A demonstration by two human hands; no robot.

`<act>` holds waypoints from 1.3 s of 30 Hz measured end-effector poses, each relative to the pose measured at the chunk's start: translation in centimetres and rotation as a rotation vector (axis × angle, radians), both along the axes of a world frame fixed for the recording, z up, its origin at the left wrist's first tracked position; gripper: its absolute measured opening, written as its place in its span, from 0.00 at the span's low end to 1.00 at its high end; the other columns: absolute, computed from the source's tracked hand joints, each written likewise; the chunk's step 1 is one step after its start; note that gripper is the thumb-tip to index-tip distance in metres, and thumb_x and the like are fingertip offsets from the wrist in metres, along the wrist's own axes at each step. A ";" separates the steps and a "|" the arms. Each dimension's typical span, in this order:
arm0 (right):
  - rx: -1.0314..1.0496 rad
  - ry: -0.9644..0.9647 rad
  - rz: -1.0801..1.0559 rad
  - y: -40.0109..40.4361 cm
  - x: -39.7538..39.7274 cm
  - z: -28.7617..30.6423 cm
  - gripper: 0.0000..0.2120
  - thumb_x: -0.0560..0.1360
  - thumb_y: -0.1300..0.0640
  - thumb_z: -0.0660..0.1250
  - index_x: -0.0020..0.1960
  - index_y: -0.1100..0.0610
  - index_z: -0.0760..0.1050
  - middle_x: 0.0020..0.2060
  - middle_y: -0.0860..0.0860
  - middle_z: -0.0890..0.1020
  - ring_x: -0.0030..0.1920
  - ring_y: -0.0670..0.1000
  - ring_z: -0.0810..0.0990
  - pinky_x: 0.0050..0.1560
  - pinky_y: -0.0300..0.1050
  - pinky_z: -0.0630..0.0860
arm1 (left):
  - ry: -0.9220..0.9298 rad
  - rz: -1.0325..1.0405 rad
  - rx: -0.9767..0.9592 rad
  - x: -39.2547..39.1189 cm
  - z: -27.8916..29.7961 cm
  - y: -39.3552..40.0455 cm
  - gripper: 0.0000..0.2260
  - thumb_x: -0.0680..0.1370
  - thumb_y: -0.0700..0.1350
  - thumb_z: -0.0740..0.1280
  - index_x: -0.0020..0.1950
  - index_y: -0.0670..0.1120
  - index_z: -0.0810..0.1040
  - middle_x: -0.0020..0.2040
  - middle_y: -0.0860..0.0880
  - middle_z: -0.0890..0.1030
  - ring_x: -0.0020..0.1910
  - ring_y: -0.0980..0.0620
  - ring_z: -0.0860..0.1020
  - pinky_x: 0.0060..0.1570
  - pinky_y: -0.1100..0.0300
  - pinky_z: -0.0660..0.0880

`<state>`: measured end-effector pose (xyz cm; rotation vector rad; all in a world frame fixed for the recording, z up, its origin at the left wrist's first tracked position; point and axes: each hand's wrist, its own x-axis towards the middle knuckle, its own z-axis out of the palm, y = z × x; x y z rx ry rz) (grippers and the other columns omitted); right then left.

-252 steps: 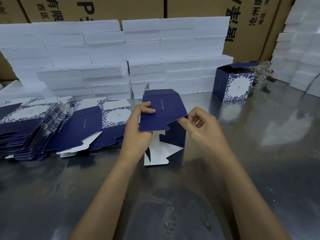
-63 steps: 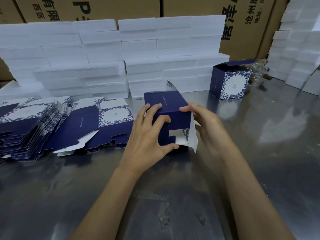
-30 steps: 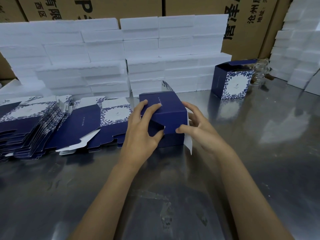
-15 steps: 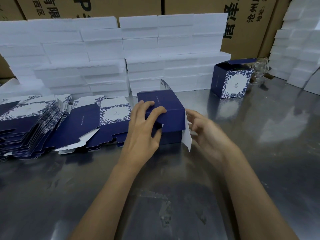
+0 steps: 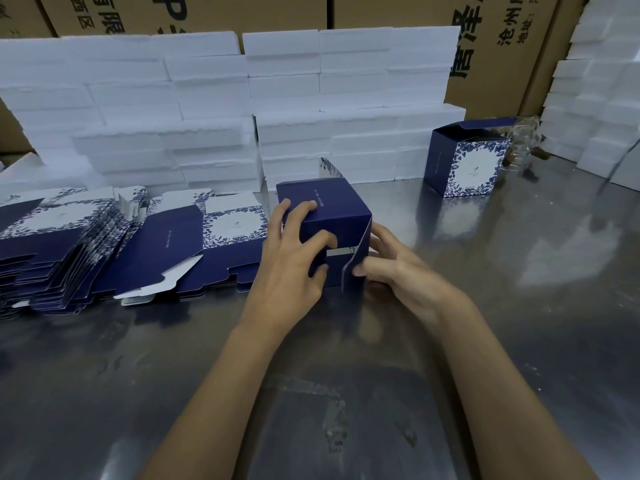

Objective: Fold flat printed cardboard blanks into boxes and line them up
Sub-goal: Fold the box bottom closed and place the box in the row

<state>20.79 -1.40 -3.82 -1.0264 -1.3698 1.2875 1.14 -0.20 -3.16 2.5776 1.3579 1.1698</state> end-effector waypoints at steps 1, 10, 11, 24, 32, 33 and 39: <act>-0.001 -0.020 -0.036 0.1 -0.2 0.0 0.37 0.66 0.59 0.75 0.73 0.43 0.70 0.66 0.46 0.80 0.64 0.50 0.81 0.66 0.55 0.78 | -0.013 -0.006 -0.004 0.0 -0.1 0.0 0.16 0.73 0.36 0.74 0.55 0.50 0.75 0.76 0.49 0.63 0.80 0.43 0.50 0.72 0.43 0.64; 0.105 -0.152 -0.393 1.0 -2.7 -1.2 0.29 0.73 0.53 0.79 0.70 0.47 0.71 0.63 0.44 0.80 0.57 0.48 0.82 0.54 0.45 0.83 | -0.191 -0.061 -0.037 -0.4 0.0 0.2 0.32 0.72 0.31 0.72 0.70 0.50 0.63 0.75 0.52 0.62 0.78 0.51 0.59 0.75 0.60 0.59; 0.117 -0.163 -0.419 1.1 -2.8 -1.2 0.29 0.73 0.53 0.78 0.70 0.48 0.71 0.61 0.43 0.81 0.56 0.47 0.83 0.53 0.44 0.83 | -0.173 -0.052 -0.044 -0.4 0.1 0.1 0.32 0.72 0.32 0.72 0.71 0.50 0.63 0.75 0.52 0.61 0.78 0.53 0.58 0.73 0.68 0.58; 0.205 -0.183 -0.640 1.4 -3.9 -1.6 0.15 0.75 0.56 0.75 0.59 0.50 0.76 0.48 0.43 0.84 0.48 0.47 0.84 0.53 0.56 0.82 | -0.275 -0.026 -0.146 0.5 0.7 -0.7 0.27 0.74 0.37 0.71 0.66 0.60 0.69 0.78 0.58 0.58 0.76 0.58 0.61 0.54 0.83 0.57; 0.234 -0.218 -0.676 1.3 -3.9 -1.7 0.14 0.75 0.53 0.76 0.58 0.48 0.76 0.46 0.40 0.83 0.45 0.39 0.82 0.50 0.48 0.82 | -0.292 -0.024 -0.148 0.6 0.5 -0.6 0.26 0.73 0.38 0.71 0.65 0.60 0.69 0.78 0.58 0.59 0.76 0.57 0.62 0.56 0.79 0.56; 0.233 -0.224 -0.667 1.3 -3.8 -1.7 0.15 0.75 0.53 0.76 0.59 0.49 0.76 0.47 0.41 0.84 0.46 0.40 0.82 0.50 0.48 0.82 | -0.290 -0.025 -0.154 0.6 0.4 -0.6 0.26 0.73 0.38 0.71 0.65 0.60 0.69 0.78 0.58 0.59 0.76 0.58 0.61 0.56 0.80 0.56; 0.026 0.013 -0.437 0.8 -2.7 -0.5 0.22 0.72 0.47 0.78 0.63 0.48 0.76 0.55 0.44 0.85 0.51 0.42 0.85 0.44 0.35 0.79 | -0.711 -0.098 -0.297 1.1 1.2 -1.1 0.21 0.75 0.44 0.67 0.65 0.61 0.72 0.72 0.60 0.67 0.71 0.62 0.67 0.63 0.68 0.68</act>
